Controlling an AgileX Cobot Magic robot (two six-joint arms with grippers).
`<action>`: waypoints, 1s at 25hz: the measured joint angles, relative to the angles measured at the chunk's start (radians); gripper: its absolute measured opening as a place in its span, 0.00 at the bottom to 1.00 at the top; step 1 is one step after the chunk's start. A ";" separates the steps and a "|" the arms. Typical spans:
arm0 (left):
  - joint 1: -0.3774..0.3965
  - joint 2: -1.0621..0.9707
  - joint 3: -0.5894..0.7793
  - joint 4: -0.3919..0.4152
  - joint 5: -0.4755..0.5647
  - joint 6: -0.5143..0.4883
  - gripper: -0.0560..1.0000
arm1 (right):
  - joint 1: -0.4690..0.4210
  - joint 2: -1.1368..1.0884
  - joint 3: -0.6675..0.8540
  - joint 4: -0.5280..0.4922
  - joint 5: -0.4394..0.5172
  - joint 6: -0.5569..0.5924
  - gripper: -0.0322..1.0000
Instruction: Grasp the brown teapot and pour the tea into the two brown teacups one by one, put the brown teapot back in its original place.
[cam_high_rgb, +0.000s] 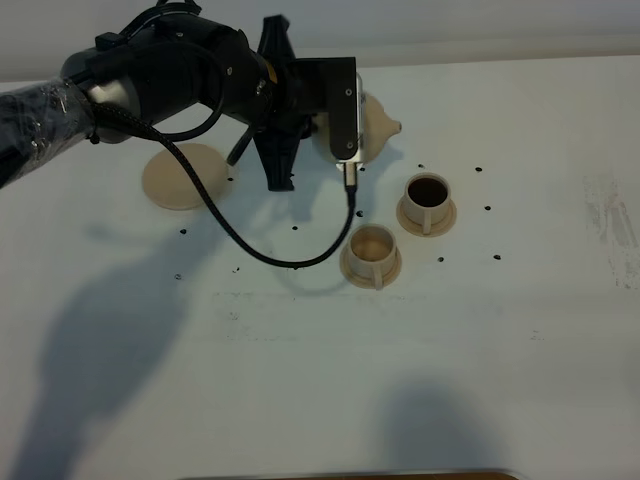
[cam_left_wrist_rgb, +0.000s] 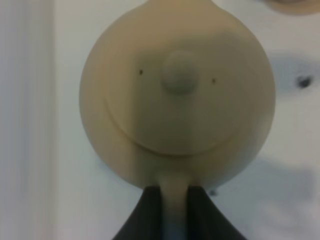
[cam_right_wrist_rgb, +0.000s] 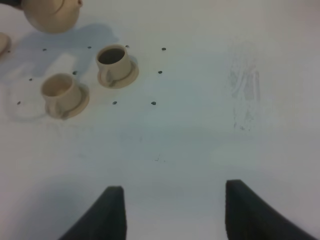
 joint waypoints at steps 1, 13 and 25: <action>0.000 0.000 0.000 -0.010 0.012 -0.037 0.21 | 0.000 0.000 0.000 0.000 0.000 0.000 0.45; 0.000 -0.001 0.000 -0.024 0.159 -0.426 0.21 | 0.000 0.000 0.000 0.000 0.000 0.000 0.45; 0.000 0.071 0.000 -0.058 0.139 -0.527 0.21 | 0.000 0.000 0.000 0.000 0.000 0.000 0.45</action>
